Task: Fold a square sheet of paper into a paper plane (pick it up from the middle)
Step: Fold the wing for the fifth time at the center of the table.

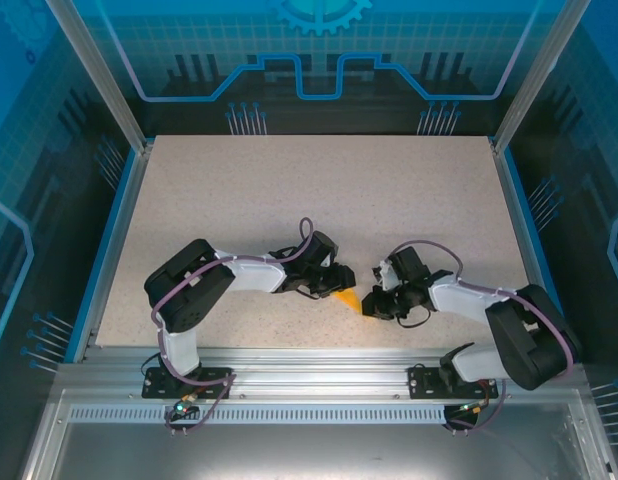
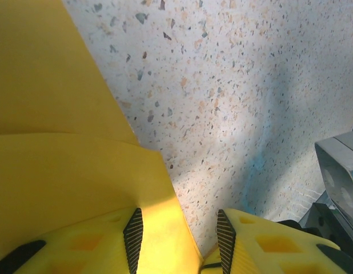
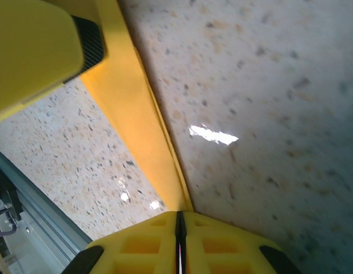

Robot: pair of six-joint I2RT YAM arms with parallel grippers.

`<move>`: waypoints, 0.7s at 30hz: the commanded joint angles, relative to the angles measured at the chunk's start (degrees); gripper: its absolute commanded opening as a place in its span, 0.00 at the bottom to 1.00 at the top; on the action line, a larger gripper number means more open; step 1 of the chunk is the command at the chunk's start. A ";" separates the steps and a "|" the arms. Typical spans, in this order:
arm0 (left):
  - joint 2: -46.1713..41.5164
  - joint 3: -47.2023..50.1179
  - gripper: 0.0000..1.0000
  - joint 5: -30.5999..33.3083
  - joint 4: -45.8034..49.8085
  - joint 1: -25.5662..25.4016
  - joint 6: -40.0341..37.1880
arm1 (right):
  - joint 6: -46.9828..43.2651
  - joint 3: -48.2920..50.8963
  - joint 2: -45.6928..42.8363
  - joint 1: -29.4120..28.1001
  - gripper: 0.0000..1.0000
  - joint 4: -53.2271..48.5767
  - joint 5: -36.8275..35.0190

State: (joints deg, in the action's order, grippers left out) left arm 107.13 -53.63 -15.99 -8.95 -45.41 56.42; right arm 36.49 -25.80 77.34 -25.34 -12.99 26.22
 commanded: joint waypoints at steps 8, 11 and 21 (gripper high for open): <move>2.03 -0.78 0.43 0.32 2.36 0.93 -1.49 | 0.82 1.09 4.68 0.91 0.08 -9.62 -6.97; 2.11 -0.89 0.43 0.17 2.33 0.88 -1.58 | 0.84 0.92 3.11 0.94 0.07 -11.85 -8.80; 2.12 -0.87 0.43 -0.05 2.52 0.99 -1.75 | 1.65 0.91 -2.65 0.44 0.08 -15.48 -9.51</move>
State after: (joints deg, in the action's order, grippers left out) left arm 107.57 -53.95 -16.88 -8.95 -45.30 56.42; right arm 37.52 -26.24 75.48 -24.82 -18.68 22.46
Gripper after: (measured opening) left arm 0.431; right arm 0.080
